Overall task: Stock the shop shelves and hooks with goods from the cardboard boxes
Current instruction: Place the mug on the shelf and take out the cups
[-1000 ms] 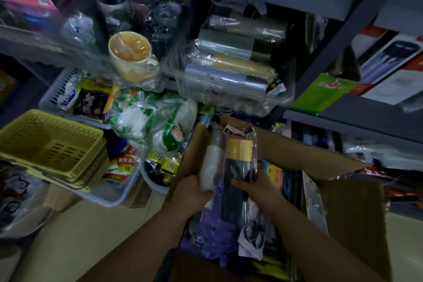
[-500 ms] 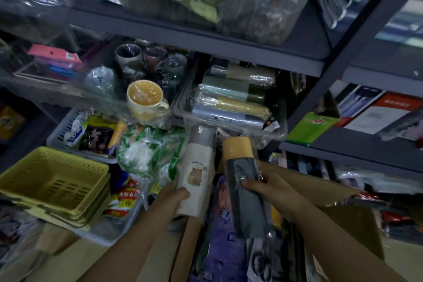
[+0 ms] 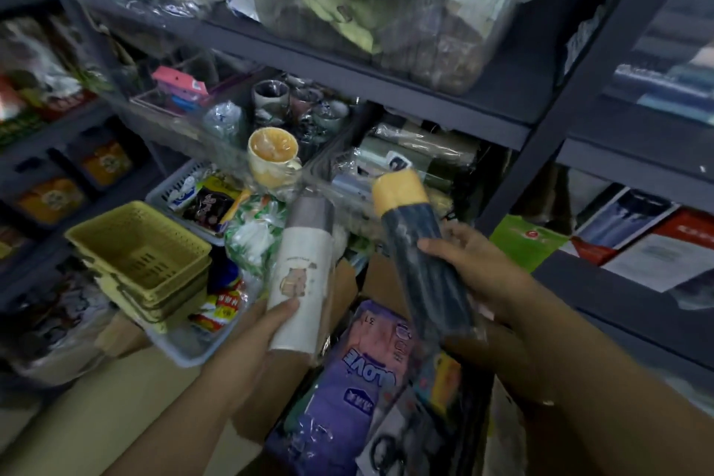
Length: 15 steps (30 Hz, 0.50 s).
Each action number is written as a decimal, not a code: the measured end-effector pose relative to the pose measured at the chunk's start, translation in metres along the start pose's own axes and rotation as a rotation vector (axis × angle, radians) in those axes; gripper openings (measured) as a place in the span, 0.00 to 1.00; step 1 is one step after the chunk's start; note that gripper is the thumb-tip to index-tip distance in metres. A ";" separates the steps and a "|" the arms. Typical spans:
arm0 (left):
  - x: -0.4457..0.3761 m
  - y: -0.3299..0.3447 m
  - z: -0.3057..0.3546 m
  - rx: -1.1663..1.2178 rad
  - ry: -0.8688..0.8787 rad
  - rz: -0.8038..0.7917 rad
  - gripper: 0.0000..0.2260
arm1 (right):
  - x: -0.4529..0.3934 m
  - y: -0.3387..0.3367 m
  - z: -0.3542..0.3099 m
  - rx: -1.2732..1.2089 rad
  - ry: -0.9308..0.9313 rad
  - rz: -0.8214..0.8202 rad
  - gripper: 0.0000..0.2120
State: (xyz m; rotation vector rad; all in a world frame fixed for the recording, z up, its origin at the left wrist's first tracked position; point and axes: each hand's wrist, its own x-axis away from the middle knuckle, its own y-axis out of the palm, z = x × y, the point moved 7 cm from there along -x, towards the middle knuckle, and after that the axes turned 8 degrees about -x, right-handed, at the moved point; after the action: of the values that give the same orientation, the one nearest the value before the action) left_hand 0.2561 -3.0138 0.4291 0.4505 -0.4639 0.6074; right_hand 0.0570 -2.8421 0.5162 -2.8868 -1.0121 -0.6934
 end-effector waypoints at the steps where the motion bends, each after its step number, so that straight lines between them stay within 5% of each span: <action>1: 0.004 0.004 0.003 -0.017 0.019 0.020 0.18 | -0.006 -0.005 -0.010 0.055 -0.013 0.017 0.08; 7: 0.014 0.024 0.031 -0.077 0.078 0.079 0.15 | -0.042 -0.009 -0.043 0.216 0.046 0.016 0.14; 11: 0.007 0.029 0.055 -0.134 0.115 0.043 0.17 | -0.056 -0.006 -0.054 0.333 0.036 0.051 0.32; 15: -0.006 0.026 0.072 -0.199 0.129 0.018 0.10 | -0.070 -0.005 -0.068 0.491 -0.004 0.081 0.31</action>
State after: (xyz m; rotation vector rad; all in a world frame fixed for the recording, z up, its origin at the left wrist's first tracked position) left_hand 0.2156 -3.0349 0.4904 0.2166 -0.4010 0.5970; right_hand -0.0216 -2.8897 0.5486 -2.4842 -0.9041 -0.3678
